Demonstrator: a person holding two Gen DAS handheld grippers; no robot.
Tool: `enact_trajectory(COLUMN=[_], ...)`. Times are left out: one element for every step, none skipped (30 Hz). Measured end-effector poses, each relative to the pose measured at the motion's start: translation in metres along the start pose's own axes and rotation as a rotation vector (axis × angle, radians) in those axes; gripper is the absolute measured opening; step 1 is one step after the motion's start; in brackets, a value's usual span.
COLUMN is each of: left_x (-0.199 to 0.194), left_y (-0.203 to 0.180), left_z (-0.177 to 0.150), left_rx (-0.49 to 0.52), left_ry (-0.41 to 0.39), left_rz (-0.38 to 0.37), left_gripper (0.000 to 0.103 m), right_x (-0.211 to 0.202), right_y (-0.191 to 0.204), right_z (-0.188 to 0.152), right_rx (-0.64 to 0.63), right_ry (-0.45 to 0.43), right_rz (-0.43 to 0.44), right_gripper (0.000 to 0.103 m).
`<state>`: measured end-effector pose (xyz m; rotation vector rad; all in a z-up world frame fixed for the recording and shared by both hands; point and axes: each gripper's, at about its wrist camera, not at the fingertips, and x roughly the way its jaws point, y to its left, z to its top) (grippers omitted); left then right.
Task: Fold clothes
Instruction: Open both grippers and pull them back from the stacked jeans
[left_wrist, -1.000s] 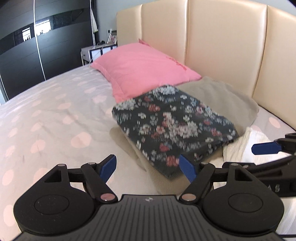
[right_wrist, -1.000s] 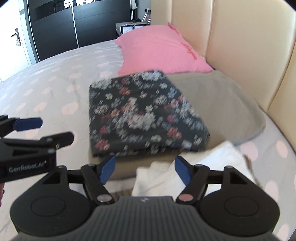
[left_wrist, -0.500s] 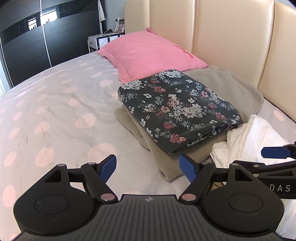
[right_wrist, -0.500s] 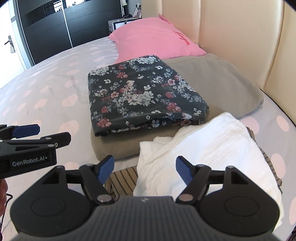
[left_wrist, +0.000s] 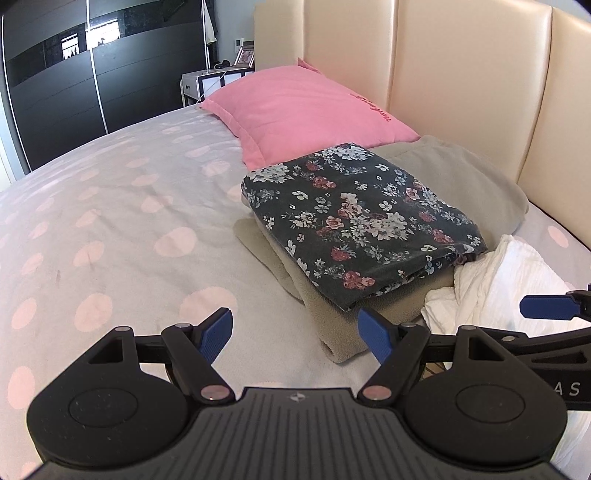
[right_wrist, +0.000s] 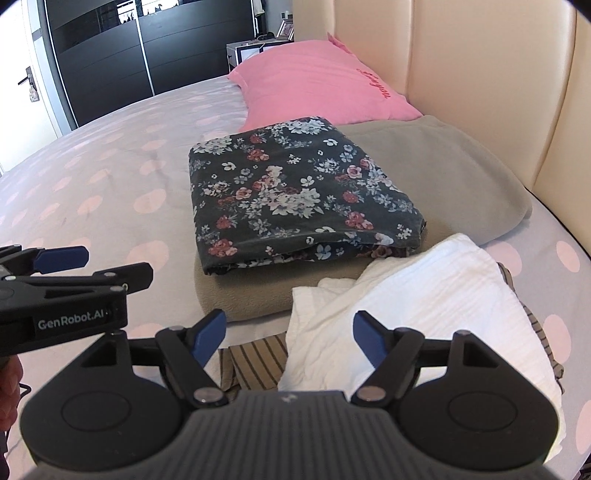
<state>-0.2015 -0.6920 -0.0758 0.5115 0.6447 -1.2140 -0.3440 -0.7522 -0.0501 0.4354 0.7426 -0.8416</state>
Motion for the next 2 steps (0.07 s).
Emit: enact_trajectory(left_x=[-0.0005, -0.0010], left_y=[0.0000, 0.0004], left_z=[0.0000, 0.0001], left_rx=[0.000, -0.003], left_ry=[-0.001, -0.003], left_rz=[0.000, 0.001], left_gripper=[0.074, 0.074], right_x=[0.0000, 0.0001], right_y=[0.0001, 0.0006], right_z=[0.0001, 0.0000], right_rx=[0.000, -0.001], right_ry=[0.000, 0.000], right_rz=[-0.001, 0.000], right_gripper=[0.078, 0.079])
